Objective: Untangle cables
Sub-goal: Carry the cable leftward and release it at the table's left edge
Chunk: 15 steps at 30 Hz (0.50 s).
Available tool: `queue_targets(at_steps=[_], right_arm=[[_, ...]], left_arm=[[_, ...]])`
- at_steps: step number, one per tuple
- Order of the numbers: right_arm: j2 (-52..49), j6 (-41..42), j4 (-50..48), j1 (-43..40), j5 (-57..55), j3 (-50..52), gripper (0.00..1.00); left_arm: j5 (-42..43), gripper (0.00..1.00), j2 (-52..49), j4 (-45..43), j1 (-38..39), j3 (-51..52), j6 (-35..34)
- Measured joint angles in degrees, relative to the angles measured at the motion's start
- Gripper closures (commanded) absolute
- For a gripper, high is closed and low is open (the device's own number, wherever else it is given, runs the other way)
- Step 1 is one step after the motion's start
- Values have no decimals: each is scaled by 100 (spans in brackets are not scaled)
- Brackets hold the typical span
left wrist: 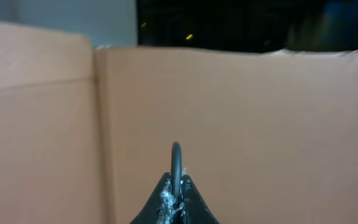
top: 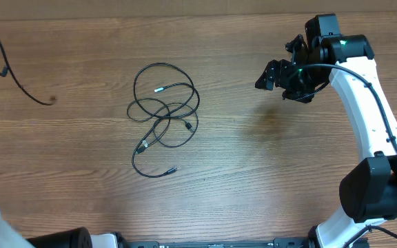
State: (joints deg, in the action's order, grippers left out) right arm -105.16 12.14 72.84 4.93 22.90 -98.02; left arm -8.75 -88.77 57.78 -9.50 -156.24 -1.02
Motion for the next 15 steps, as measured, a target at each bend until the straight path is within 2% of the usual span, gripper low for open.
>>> queue_targets(at_steps=[4, 8, 11, 15], right_arm=[[0, -2, 11, 0, 0, 0, 18], [0, 0, 33, 0, -2, 0, 18], [0, 0, 63, 0, -2, 0, 18], [0, 2, 142, 0, 0, 0, 18]], left_arm=[[-540, 96, -238, 24, -44, 319, -17], [-756, 96, -586, 22, -422, 734, -188], [-560, 96, -835, -122, -977, 1064, -348], [136, 96, -1091, -514, -1845, 1530, -505]])
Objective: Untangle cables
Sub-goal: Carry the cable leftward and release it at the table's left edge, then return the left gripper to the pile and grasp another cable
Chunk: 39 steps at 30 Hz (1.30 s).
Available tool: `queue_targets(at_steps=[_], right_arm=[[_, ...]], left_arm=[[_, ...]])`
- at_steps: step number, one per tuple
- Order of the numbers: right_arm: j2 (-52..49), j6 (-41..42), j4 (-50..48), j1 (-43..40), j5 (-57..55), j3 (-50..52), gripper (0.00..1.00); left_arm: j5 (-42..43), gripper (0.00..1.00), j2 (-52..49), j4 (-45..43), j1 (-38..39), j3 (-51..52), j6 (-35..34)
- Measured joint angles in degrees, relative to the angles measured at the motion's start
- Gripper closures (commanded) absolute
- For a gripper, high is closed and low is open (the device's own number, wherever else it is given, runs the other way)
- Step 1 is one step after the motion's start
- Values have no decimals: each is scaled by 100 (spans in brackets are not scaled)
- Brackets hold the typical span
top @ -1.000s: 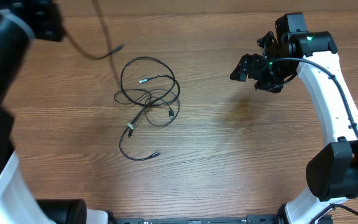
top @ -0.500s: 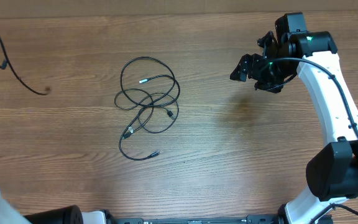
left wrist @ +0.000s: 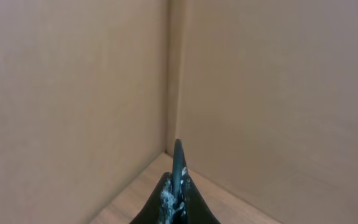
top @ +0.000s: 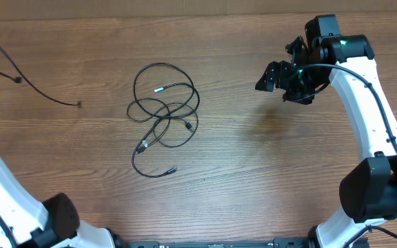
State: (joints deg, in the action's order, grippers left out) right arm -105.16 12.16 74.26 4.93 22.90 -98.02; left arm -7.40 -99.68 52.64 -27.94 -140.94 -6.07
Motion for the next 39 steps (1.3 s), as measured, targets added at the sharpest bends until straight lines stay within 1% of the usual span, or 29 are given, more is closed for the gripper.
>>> queue_targets(at_steps=[4, 7, 12, 13, 14, 15, 16, 17, 18, 20, 22, 26, 28, 29, 32, 35, 39], right_arm=[[0, -2, 52, 0, -2, 0, 18], [0, 0, 76, 0, 0, 0, 18], [0, -2, 76, 2, -2, 0, 18], [0, 0, 79, 7, 0, 0, 18], [0, 2, 81, 9, 0, 0, 18], [0, 0, 79, 9, 0, 0, 18], [0, 0, 79, 9, 0, 0, 18], [0, 2, 79, 11, 0, 0, 18], [0, 0, 76, 15, 2, 0, 18], [0, 2, 79, 31, 0, 0, 18], [0, 0, 79, 68, 0, 0, 18], [0, 0, 79, 122, 0, 0, 18], [0, 0, 74, 122, 0, 0, 18], [0, 2, 76, 122, -2, 0, 18], [0, -2, 70, 122, 0, 0, 18], [0, 0, 39, 122, 0, 0, 18], [0, 0, 33, 122, 0, 0, 18]], left_arm=[[748, 96, -269, -282, -809, 192, -214], [1082, 96, -459, -435, -1235, 197, -459], [1303, 96, -778, -424, -1368, 197, -599], [1322, 94, -866, -369, -1368, 197, -599], [1331, 88, -957, -302, -1368, 197, -599], [1344, 69, -1056, -264, -1368, 197, -595], [1349, 64, -1172, -243, -1368, 197, -601], [1355, 48, -1309, -234, -1368, 197, -603], [1368, 39, -1453, -221, -1368, 197, -625], [1370, 29, -1661, -131, -1368, 197, -678], [1388, 22, -1836, -70, -1368, 225, -745], [1379, 22, -1884, -39, -1366, 264, -874], [1364, 25, -1871, -2, -1366, 262, -914], [1362, 27, -1862, 37, -1366, 262, -929], [1397, 27, -1755, 315, -1366, 264, -994], [1574, 27, -1478, 581, -1329, 264, -1016], [1897, 29, -828, 1029, -1088, 264, -1010]])
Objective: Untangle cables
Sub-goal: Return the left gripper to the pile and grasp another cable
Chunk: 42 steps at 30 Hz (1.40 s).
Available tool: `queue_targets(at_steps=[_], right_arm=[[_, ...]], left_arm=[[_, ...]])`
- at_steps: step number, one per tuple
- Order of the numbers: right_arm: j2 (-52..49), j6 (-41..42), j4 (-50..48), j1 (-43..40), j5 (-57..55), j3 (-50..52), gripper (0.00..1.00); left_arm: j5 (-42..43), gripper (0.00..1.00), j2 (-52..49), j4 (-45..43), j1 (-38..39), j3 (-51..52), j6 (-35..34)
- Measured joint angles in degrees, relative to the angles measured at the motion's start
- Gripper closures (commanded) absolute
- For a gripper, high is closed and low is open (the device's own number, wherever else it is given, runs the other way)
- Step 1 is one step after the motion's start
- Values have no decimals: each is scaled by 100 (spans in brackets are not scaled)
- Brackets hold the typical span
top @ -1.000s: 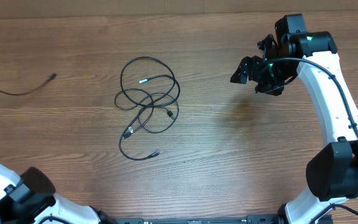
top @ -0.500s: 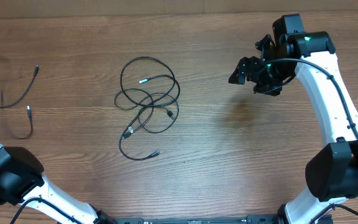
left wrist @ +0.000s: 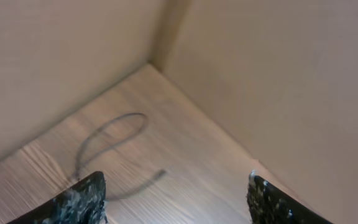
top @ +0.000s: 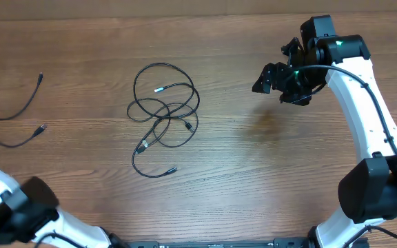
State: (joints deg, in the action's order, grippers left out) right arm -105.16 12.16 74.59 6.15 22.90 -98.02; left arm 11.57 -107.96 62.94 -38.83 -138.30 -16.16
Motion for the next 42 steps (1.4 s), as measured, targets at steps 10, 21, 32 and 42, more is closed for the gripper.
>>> queue_targets(at_steps=[10, 21, 32, 42], right_arm=[[0, 2, -2, 0, 0, 0, 18], [0, 0, 0, 0, -63, 0, 18], [0, 0, 85, 0, -179, 0, 17], [0, 0, 149, 0, -238, 0, 17]], left_arm=[[385, 32, 555, 1906, 2052, -72, 752], [452, 33, -535, 3230, 3781, 258, 1965], [455, 31, -645, 1812, 4868, 2874, 1834], [422, 44, -643, -81, 5034, 4996, 984]])
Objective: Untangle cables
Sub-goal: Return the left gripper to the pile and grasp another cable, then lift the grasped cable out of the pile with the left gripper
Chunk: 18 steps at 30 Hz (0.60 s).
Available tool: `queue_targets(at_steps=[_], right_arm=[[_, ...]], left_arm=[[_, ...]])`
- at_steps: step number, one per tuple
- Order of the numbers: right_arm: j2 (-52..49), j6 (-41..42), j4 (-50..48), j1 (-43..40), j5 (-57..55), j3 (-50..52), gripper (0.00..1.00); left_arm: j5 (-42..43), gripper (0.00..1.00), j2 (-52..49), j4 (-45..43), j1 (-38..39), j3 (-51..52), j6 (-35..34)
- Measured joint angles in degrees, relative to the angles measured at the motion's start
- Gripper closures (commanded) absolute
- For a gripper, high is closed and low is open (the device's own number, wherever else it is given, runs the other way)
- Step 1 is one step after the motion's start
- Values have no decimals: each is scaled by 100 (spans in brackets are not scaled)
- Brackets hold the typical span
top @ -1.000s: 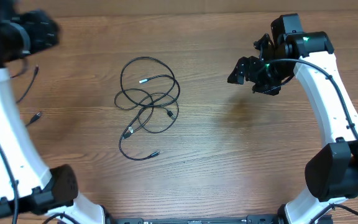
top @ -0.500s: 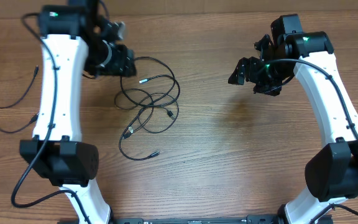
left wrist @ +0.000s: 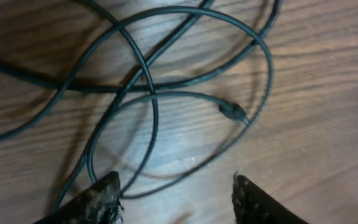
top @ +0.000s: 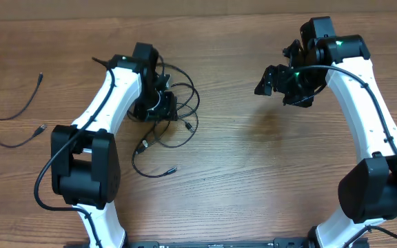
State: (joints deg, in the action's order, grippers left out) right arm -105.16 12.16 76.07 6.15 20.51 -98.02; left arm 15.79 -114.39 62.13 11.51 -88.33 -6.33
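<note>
A tangle of thin black cables (top: pixel 173 131) lies left of the table's middle. One separate black cable (top: pixel 9 103) lies alone at the far left. My left gripper (top: pixel 161 107) is low over the tangle's upper part. In the left wrist view it (left wrist: pixel 174 186) is open, its fingertips (left wrist: pixel 104 190) straddling crossed loops, with a cable plug (left wrist: pixel 234 113) just ahead. My right gripper (top: pixel 267 78) hangs over bare wood to the right, well away from the cables. The overhead view does not show how its jaws stand.
The wooden table (top: pixel 253 172) carries nothing else. A cardboard wall (top: pixel 185 7) runs along the far edge. The left arm (top: pixel 105 103) stretches from the near left up to the tangle.
My left gripper was open over the far-left corner, above the cable lying there. Now it is over the tangle, still open. The right arm has barely shifted.
My left gripper was shut on a black cable held up at the far left, and still shut on it a moment later. Then that cable lay on the table at the left with the gripper open. Now the gripper is at the tangle.
</note>
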Motion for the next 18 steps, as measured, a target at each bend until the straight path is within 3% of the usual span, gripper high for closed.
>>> queue_targets(at_steps=[8, 12, 17, 18], right_arm=[[0, -2, -7, 0, 0, 0, 17], [0, 0, -9, 0, 0, 0, 17], [0, -2, -46, 0, -2, 0, 17], [0, -2, -42, 0, -2, 0, 17]], left_arm=[[-909, 43, 4, -184, 140, 227, -560], [-1263, 48, 4, -197, 236, 374, -1005], [-1305, 74, 11, -566, 299, 848, -1300], [-1292, 75, 11, -649, 315, 1023, -1333]])
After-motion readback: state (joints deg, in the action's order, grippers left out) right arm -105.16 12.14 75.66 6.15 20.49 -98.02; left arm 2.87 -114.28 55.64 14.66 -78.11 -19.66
